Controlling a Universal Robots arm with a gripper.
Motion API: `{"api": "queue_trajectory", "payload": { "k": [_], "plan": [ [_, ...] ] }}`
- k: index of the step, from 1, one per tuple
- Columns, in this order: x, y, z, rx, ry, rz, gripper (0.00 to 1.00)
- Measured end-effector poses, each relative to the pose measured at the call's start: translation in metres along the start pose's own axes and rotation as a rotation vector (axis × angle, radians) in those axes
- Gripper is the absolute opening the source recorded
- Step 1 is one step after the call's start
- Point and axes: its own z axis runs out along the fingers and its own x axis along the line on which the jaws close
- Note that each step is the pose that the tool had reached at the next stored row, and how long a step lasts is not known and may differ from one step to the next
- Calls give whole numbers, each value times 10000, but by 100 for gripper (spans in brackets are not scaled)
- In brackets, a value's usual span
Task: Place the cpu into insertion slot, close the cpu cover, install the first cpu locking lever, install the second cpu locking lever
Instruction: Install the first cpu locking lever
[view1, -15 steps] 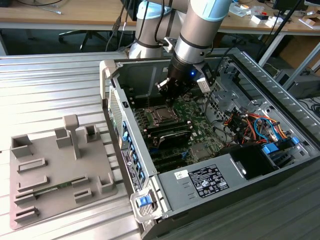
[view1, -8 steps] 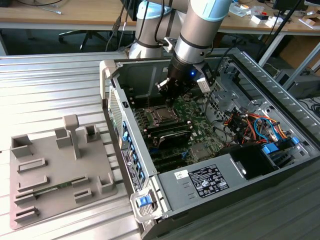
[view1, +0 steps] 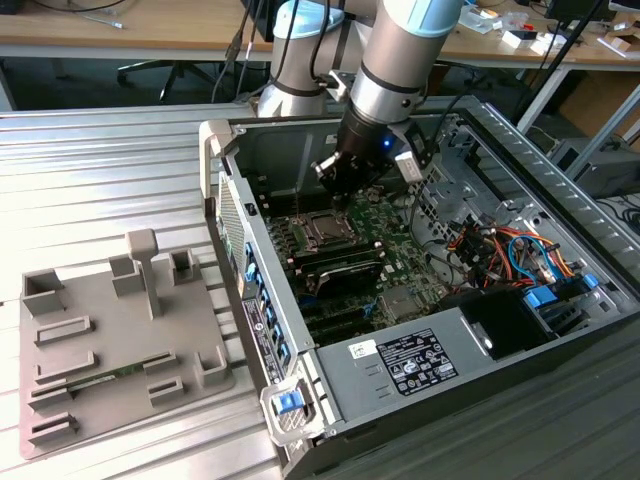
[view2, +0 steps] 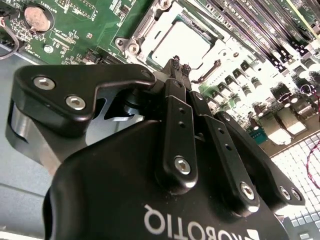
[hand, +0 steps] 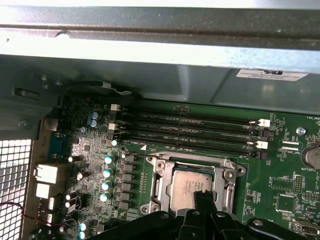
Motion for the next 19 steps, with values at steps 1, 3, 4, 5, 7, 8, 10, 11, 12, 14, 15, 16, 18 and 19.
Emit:
{"api": "queue_trajectory", "payload": {
  "k": [1, 3, 4, 5, 7, 8, 10, 11, 12, 14, 15, 16, 18, 19],
  "plan": [
    [0, 0, -8, 0, 1, 0, 11],
    [1, 1, -27, -5, 0, 0, 11],
    [1, 1, -32, -9, 0, -1, 11],
    [1, 2, -34, -11, -1, -1, 11],
    [1, 1, -40, -15, -1, 0, 11],
    [2, 1, -42, -16, -1, 0, 11],
    [2, 1, -45, -22, -2, -1, 11],
    [3, 1, -49, -25, -3, -1, 11],
    [3, 1, -51, -26, -2, -2, 11],
    [4, 2, -60, -29, -2, -2, 11],
    [4, 2, -69, -34, -3, -1, 11],
    [5, 3, -75, -36, -3, -1, 11],
    [5, 3, -90, -41, -4, 0, 11],
    [5, 3, -97, -43, -4, -1, 11]
  ]
}}
